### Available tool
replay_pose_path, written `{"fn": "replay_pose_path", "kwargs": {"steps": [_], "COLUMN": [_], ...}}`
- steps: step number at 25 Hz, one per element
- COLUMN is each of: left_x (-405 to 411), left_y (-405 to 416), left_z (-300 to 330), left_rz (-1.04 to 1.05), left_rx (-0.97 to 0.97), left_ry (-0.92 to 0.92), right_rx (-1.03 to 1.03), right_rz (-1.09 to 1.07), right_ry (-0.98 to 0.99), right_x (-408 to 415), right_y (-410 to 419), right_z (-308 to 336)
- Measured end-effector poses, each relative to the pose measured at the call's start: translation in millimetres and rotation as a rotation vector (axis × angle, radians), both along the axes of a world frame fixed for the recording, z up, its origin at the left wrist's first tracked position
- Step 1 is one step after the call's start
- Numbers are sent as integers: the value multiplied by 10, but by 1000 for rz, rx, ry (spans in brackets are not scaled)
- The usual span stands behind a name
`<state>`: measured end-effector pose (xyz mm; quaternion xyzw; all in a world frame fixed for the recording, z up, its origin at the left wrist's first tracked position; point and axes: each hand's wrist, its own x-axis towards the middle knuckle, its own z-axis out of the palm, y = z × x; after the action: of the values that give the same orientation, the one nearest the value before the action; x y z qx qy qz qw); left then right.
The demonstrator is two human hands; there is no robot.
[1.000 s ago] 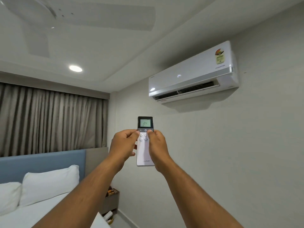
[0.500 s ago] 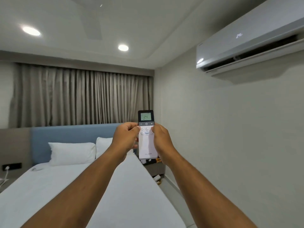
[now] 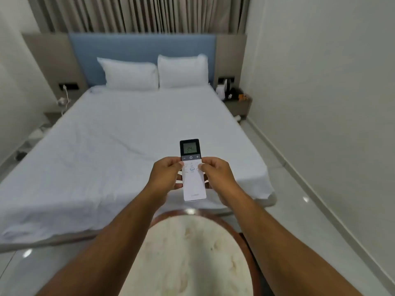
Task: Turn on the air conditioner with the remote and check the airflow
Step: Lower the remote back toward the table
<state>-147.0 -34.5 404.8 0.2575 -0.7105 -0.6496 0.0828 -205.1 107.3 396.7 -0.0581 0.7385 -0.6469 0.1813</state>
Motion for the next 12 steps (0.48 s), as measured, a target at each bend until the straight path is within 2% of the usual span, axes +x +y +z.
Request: {"fn": "replay_pose_path", "kwargs": {"steps": [6, 12], "left_x": [553, 1104], "left_y": [-78, 36], "left_z": [-1617, -2855], "left_rz": [66, 103], "left_rx": [136, 191], "left_ry": [-253, -476], "right_rx": [120, 293], "right_rz": [49, 95], "right_ry": [-248, -392], "right_x": [504, 1060], "right_y": [-86, -29], "right_z": [-1688, -2964]}}
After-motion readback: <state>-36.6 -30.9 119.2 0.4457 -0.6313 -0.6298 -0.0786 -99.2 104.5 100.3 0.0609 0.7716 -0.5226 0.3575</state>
